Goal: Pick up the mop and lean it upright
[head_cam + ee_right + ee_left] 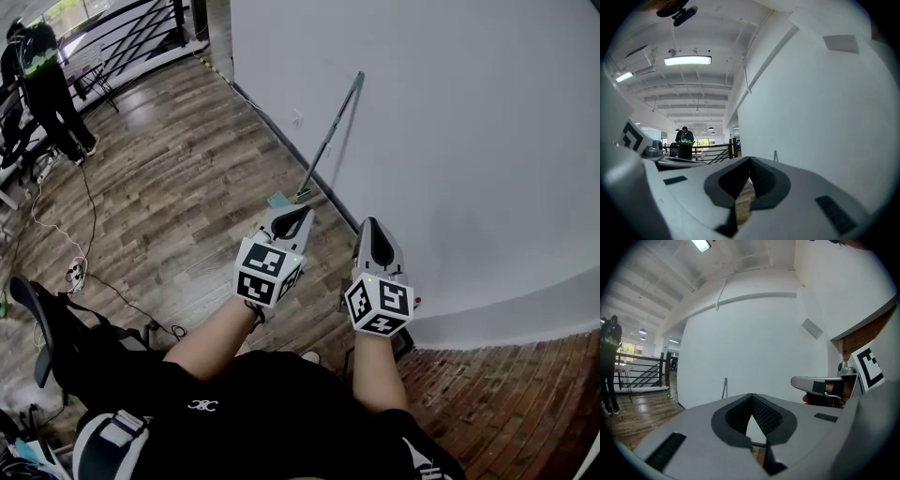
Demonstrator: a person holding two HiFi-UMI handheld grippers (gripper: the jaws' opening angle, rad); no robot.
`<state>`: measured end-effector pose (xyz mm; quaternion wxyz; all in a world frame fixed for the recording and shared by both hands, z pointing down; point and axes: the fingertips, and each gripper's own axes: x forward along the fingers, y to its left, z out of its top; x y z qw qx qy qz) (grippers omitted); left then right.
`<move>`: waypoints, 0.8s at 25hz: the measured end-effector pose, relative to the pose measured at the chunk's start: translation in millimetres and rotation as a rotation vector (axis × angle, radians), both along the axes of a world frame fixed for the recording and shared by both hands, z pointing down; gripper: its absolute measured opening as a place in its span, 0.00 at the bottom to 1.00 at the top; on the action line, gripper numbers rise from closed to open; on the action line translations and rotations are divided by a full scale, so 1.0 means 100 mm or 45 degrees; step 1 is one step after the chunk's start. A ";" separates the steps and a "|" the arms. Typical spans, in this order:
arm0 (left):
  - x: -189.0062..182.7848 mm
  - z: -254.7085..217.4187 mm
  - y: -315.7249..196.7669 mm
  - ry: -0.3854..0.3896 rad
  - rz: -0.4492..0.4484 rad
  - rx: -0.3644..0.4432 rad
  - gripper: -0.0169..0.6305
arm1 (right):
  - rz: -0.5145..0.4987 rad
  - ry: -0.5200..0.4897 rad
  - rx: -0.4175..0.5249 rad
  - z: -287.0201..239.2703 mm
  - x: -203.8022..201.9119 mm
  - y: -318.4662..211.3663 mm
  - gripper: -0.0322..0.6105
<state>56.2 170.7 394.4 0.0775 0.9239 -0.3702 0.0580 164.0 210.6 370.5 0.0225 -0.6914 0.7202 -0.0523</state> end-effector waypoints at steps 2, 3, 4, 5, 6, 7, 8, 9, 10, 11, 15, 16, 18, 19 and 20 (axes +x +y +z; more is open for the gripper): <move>-0.09 0.01 0.00 0.008 -0.009 -0.001 0.02 | -0.009 0.004 -0.003 0.00 -0.09 0.00 0.07; -0.15 0.01 -0.01 0.012 -0.014 -0.002 0.02 | -0.013 0.007 -0.004 0.00 -0.14 -0.01 0.07; -0.21 0.00 -0.02 0.016 -0.019 -0.002 0.02 | -0.016 0.010 -0.005 -0.01 -0.19 -0.02 0.07; -0.27 0.00 -0.04 0.019 -0.024 -0.002 0.02 | -0.018 0.013 -0.007 -0.01 -0.25 -0.04 0.07; -0.33 0.00 -0.06 0.022 -0.028 -0.002 0.02 | -0.019 0.014 -0.009 -0.02 -0.30 -0.07 0.07; -0.39 0.00 -0.09 0.026 -0.031 -0.003 0.02 | -0.017 0.018 -0.011 -0.03 -0.35 -0.09 0.07; -0.45 0.00 -0.13 0.030 -0.034 -0.003 0.02 | -0.013 0.023 -0.011 -0.03 -0.39 -0.12 0.07; -0.51 0.00 -0.16 0.035 -0.035 -0.004 0.02 | -0.007 0.027 -0.011 -0.04 -0.44 -0.15 0.07; -0.56 -0.01 -0.21 0.040 -0.034 -0.006 0.02 | -0.001 0.031 -0.011 -0.05 -0.50 -0.19 0.07; -0.63 -0.01 -0.24 0.046 -0.031 -0.006 0.02 | 0.005 0.033 -0.010 -0.06 -0.56 -0.22 0.07; -0.93 0.01 -0.32 0.060 -0.006 -0.003 0.02 | 0.043 0.046 -0.005 -0.06 -0.88 -0.25 0.07; -0.99 0.02 -0.35 0.065 0.002 -0.009 0.02 | 0.056 0.049 -0.005 -0.05 -0.94 -0.25 0.07; -1.07 0.06 -0.43 0.074 0.021 -0.026 0.02 | 0.081 0.053 -0.010 -0.04 -1.03 -0.27 0.07; -1.10 0.08 -0.47 0.077 0.031 -0.036 0.02 | 0.093 0.056 -0.016 -0.02 -1.07 -0.28 0.07; -1.11 0.11 -0.51 0.079 0.039 -0.047 0.02 | 0.102 0.060 -0.026 0.01 -1.09 -0.29 0.07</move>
